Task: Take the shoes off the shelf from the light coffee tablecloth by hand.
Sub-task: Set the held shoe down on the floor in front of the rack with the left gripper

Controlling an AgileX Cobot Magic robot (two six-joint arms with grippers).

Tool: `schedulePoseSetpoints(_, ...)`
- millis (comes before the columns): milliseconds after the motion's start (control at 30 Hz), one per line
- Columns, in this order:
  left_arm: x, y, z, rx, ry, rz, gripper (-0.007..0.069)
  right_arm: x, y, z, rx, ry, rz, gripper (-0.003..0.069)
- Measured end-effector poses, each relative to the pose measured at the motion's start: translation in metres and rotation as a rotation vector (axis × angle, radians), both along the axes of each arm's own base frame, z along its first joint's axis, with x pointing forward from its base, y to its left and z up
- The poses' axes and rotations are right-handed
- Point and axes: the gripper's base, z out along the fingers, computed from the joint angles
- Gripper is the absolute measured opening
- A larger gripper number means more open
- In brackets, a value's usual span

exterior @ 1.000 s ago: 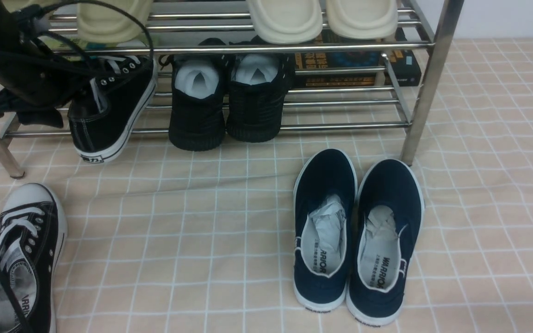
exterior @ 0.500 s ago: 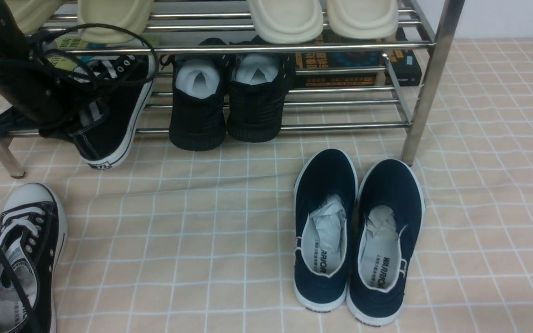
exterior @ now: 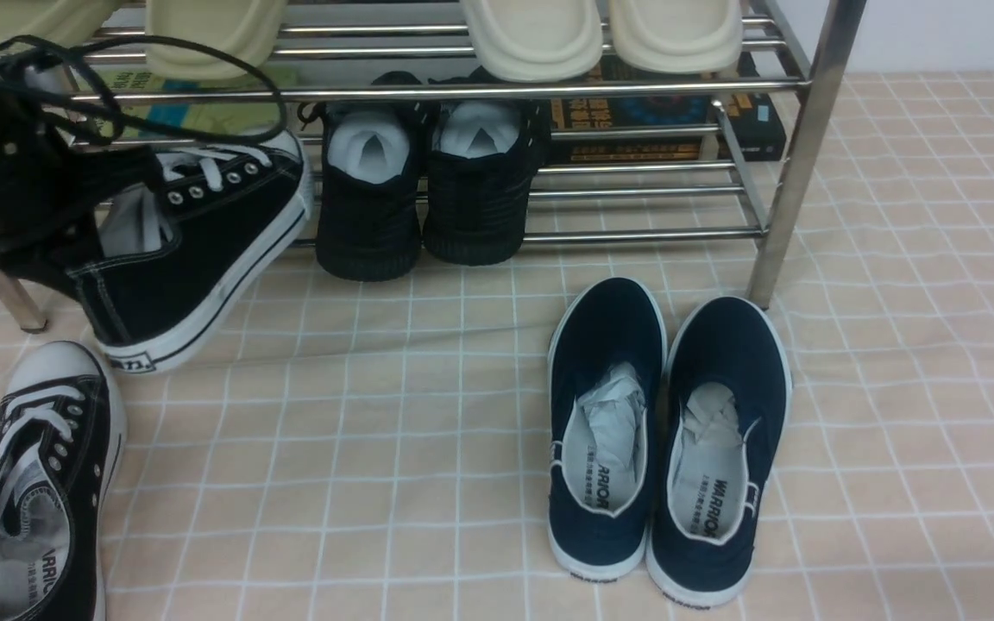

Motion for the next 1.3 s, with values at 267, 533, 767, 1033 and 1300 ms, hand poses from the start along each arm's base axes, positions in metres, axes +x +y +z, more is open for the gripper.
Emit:
schedulePoseSetpoints(267,-0.053,-0.017,-0.026,0.056,-0.02,0.1,0.0024,0.0,0.0,0.0,0.0,0.0,0.0,0.024)
schedulePoseSetpoints(533,-0.074,-0.062,-0.063,0.043,-0.099,0.15,0.0026,0.0,0.0,0.0,0.0,-0.001,0.0,0.024)
schedulePoseSetpoints(767,-0.08,-0.074,-0.067,0.16,-0.155,0.202,0.0029,0.0,0.0,0.0,0.0,-0.001,0.0,0.024)
schedulePoseSetpoints(1033,-0.088,-0.067,-0.067,0.237,-0.088,0.212,0.0029,0.0,0.0,0.0,0.0,-0.001,0.0,0.024)
schedulePoseSetpoints(1300,-0.094,-0.069,-0.069,0.219,-0.023,0.222,0.0032,0.0,0.0,0.0,0.0,-0.001,0.0,0.024)
